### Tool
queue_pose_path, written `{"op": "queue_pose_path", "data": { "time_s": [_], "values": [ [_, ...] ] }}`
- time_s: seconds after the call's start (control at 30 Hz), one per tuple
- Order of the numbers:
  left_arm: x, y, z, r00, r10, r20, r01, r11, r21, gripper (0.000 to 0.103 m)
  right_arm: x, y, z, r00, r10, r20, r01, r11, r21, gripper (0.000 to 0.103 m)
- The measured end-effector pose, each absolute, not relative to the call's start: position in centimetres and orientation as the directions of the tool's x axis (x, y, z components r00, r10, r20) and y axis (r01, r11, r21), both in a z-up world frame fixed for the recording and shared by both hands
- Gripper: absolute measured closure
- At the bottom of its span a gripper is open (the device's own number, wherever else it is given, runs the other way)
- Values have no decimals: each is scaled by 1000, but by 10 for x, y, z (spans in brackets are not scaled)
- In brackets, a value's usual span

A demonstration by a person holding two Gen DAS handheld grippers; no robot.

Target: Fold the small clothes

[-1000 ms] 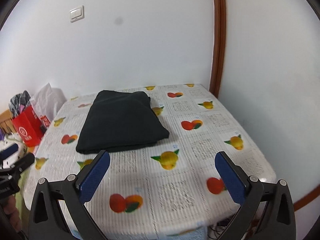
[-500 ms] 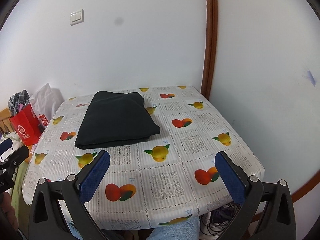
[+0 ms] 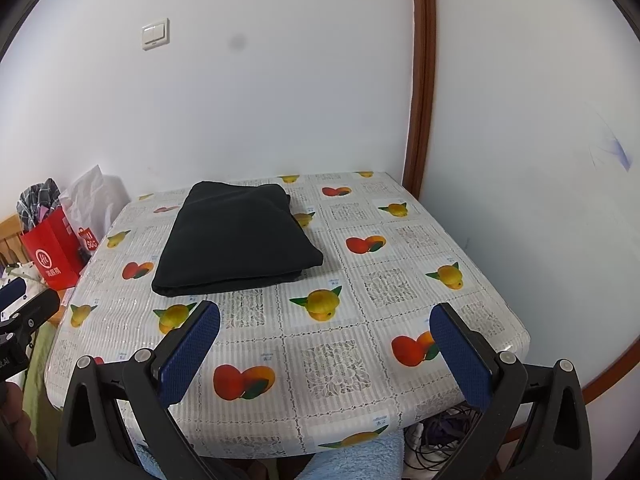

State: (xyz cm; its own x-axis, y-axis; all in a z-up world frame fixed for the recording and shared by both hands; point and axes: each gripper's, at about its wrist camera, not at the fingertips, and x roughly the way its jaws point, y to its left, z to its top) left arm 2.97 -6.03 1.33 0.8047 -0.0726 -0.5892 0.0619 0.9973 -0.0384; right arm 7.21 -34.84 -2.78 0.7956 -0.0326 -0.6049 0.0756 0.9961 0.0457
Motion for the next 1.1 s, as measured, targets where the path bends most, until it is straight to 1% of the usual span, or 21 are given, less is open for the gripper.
{"op": "queue_pose_path", "data": {
  "time_s": [1.1],
  "values": [
    [27, -58, 14, 803, -68, -592, 50, 998, -47, 1, 67, -349, -25, 798, -44, -601, 87, 995, 43, 0]
  ]
}}
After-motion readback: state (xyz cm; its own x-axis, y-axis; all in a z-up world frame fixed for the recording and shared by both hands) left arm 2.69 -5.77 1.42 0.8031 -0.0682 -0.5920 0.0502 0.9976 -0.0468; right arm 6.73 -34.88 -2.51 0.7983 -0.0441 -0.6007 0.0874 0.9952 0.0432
